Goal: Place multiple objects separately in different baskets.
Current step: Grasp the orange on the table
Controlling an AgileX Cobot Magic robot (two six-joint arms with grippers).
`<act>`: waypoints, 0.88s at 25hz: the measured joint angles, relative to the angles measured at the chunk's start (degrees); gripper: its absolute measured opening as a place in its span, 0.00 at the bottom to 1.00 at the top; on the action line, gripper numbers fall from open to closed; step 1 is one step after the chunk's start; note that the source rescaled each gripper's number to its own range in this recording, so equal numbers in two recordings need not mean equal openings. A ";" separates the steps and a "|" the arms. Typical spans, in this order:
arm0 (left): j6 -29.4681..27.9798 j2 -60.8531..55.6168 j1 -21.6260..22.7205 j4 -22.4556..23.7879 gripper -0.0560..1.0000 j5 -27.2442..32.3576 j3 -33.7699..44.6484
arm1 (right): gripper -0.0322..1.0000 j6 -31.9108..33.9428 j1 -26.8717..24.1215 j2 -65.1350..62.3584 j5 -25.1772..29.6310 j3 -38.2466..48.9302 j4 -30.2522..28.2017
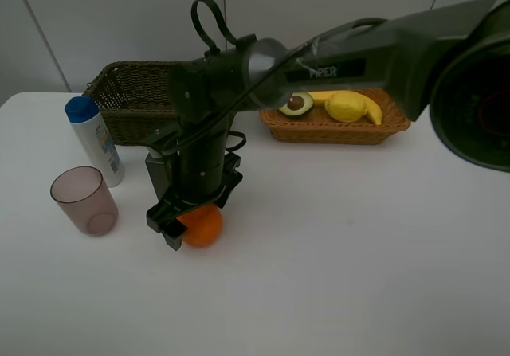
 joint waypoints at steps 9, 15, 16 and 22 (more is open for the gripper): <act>0.00 0.00 0.00 0.00 1.00 0.00 0.00 | 0.90 0.00 0.00 0.00 -0.17 0.00 0.05; 0.00 0.00 0.00 0.00 1.00 0.00 0.00 | 0.63 0.00 0.00 0.00 0.20 0.00 0.11; 0.00 0.00 0.00 0.00 1.00 0.00 0.00 | 0.63 0.00 0.00 0.00 0.52 0.00 0.15; 0.00 0.00 0.00 0.00 1.00 0.00 0.00 | 0.63 0.00 0.00 0.00 0.90 0.00 0.15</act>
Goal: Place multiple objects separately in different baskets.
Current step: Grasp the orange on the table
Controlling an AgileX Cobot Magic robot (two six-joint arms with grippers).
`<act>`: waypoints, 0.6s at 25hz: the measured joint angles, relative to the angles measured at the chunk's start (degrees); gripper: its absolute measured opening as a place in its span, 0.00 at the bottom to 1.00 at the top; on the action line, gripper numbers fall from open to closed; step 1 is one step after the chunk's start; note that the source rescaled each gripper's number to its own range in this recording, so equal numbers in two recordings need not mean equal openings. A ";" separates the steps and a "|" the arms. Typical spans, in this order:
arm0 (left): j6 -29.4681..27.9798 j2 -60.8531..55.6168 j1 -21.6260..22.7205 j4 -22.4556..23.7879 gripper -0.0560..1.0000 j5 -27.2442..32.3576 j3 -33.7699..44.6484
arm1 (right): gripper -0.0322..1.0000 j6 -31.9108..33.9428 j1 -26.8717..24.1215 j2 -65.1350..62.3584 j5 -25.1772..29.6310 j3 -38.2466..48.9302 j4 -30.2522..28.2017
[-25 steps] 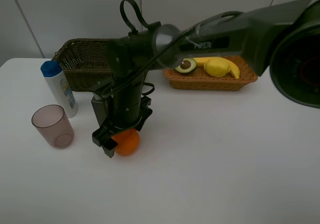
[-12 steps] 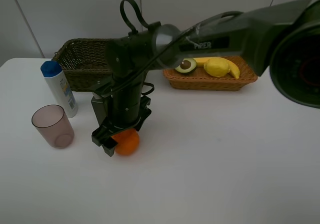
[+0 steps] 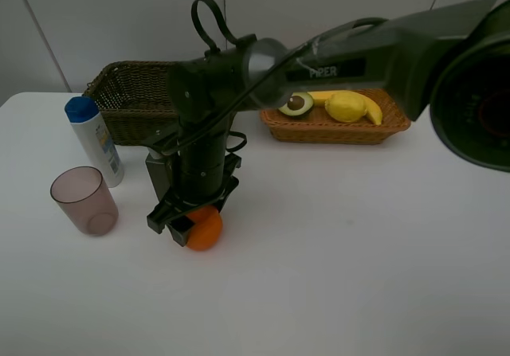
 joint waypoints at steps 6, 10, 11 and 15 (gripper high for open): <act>0.00 0.00 0.00 0.00 1.00 0.00 0.00 | 0.63 0.00 0.00 0.00 0.06 0.00 0.00; 0.00 0.00 0.00 0.00 1.00 0.00 0.00 | 0.63 0.00 0.00 0.00 0.30 0.00 0.00; 0.00 0.00 0.00 0.00 1.00 0.00 0.00 | 0.63 0.00 0.00 -0.06 0.62 0.00 0.00; 0.00 0.00 0.00 0.00 1.00 0.00 0.00 | 0.63 0.00 0.00 -0.40 2.63 0.00 0.00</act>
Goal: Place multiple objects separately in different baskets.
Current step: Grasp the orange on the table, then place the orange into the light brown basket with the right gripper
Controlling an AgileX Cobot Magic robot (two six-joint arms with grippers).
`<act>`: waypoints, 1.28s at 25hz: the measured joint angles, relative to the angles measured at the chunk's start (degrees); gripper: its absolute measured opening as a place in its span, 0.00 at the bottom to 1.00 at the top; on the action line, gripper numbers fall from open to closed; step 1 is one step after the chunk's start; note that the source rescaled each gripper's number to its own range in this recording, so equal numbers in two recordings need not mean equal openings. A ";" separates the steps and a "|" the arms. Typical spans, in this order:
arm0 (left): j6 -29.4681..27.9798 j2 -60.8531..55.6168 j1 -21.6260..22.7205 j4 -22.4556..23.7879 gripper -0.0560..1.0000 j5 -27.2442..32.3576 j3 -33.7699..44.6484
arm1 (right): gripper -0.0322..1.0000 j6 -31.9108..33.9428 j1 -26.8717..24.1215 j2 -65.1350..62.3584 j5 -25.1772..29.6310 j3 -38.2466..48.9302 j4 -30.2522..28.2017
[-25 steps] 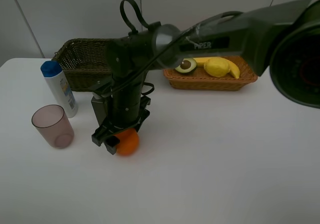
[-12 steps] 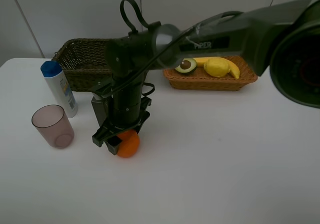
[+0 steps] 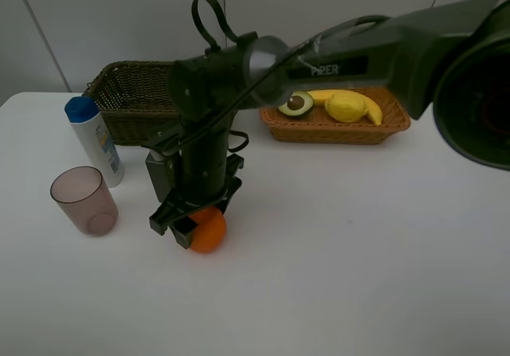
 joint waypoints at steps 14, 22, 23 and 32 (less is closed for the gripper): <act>0.00 0.00 0.00 0.00 1.00 0.00 0.00 | 0.63 -0.27 -0.27 -8.96 5.78 -0.38 -6.79; 0.00 0.00 0.00 0.00 1.00 0.00 0.00 | 0.63 -0.36 -6.46 -13.76 5.98 -0.45 -12.30; 0.00 0.00 0.00 0.00 1.00 0.00 0.00 | 0.63 -0.41 -7.80 -14.13 5.88 -0.45 -12.53; 0.00 0.00 0.00 0.00 1.00 0.00 0.00 | 0.63 -0.40 -20.98 -15.04 -1.68 -0.45 -13.36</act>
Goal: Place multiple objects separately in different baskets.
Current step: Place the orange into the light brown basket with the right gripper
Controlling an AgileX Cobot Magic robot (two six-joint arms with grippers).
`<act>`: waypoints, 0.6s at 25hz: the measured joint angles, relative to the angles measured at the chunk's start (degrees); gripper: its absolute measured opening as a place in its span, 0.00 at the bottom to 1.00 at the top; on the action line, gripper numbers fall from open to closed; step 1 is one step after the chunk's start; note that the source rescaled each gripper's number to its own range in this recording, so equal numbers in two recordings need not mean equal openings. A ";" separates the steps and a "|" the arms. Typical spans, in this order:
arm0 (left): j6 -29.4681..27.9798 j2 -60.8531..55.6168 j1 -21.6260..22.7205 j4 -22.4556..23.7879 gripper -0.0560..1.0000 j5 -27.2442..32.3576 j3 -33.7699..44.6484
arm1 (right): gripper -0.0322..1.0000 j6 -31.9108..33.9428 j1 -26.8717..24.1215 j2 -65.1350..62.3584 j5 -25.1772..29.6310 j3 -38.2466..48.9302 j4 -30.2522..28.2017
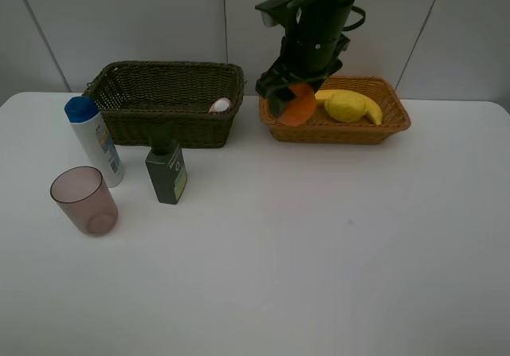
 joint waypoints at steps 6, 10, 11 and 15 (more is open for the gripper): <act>0.00 0.00 0.00 0.00 1.00 0.00 0.00 | 0.63 0.00 -6.77 0.00 -7.99 0.00 0.00; 0.00 0.00 0.00 0.00 1.00 0.00 0.00 | 0.63 0.00 -9.38 0.17 -13.38 0.00 0.00; 0.00 0.00 0.00 0.00 1.00 0.00 0.00 | 0.63 0.00 -9.85 0.44 -14.58 0.00 0.00; 0.00 0.00 0.00 0.00 1.00 0.00 0.00 | 0.63 0.00 -11.20 2.47 -17.28 0.00 -0.09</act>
